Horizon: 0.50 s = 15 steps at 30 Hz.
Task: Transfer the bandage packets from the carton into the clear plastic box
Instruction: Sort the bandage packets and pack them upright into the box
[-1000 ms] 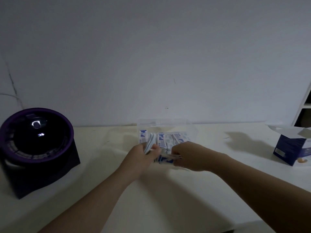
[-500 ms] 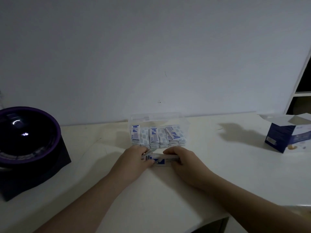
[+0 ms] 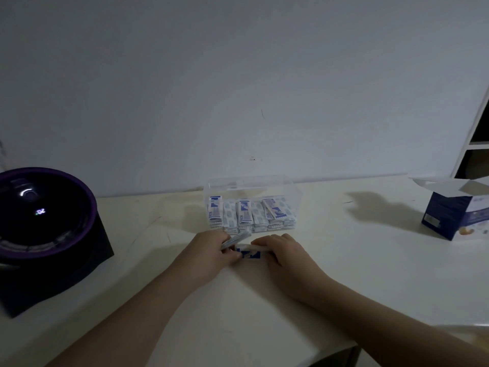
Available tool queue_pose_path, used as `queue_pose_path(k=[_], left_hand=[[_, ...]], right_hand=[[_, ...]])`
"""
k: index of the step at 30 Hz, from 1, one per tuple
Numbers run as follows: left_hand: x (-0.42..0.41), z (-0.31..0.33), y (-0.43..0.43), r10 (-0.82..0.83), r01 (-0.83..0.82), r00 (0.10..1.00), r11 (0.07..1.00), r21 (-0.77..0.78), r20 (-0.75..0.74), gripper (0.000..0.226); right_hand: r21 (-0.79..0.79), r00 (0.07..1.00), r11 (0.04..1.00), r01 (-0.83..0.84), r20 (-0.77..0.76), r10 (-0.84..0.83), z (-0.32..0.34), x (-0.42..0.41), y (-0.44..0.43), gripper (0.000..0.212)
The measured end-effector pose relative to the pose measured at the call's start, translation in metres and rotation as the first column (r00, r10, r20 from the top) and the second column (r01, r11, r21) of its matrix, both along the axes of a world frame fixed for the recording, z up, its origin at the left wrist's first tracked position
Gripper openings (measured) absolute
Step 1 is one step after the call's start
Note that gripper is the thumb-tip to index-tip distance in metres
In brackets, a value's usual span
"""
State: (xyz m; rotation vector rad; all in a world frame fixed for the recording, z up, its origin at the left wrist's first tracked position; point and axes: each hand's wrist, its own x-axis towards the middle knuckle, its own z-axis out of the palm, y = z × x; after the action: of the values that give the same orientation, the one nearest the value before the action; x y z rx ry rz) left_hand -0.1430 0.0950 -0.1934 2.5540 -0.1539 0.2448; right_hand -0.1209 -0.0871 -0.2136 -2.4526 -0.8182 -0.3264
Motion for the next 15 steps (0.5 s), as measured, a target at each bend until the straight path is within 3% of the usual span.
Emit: queue_pose_path(k=[3, 10, 15], left_hand=[[-0.001, 0.0, -0.008, -0.018, 0.017, 1.0, 0.998, 0.063, 0.011, 0.039], [-0.005, 0.0, -0.008, -0.034, 0.034, 0.999, 0.999, 0.002, 0.008, 0.031], [-0.007, 0.009, -0.013, -0.049, 0.05, 0.998, 0.999, -0.012, 0.044, 0.022]], right_hand=[[-0.001, 1.0, 1.0, -0.017, 0.003, 0.017, -0.001, 0.001, 0.001, 0.041], [-0.077, 0.999, 0.997, -0.032, 0.041, 0.035, -0.001, -0.003, 0.0, 0.037], [-0.36, 0.981, 0.93, 0.072, 0.193, -0.001, 0.025, -0.006, 0.002, 0.031]])
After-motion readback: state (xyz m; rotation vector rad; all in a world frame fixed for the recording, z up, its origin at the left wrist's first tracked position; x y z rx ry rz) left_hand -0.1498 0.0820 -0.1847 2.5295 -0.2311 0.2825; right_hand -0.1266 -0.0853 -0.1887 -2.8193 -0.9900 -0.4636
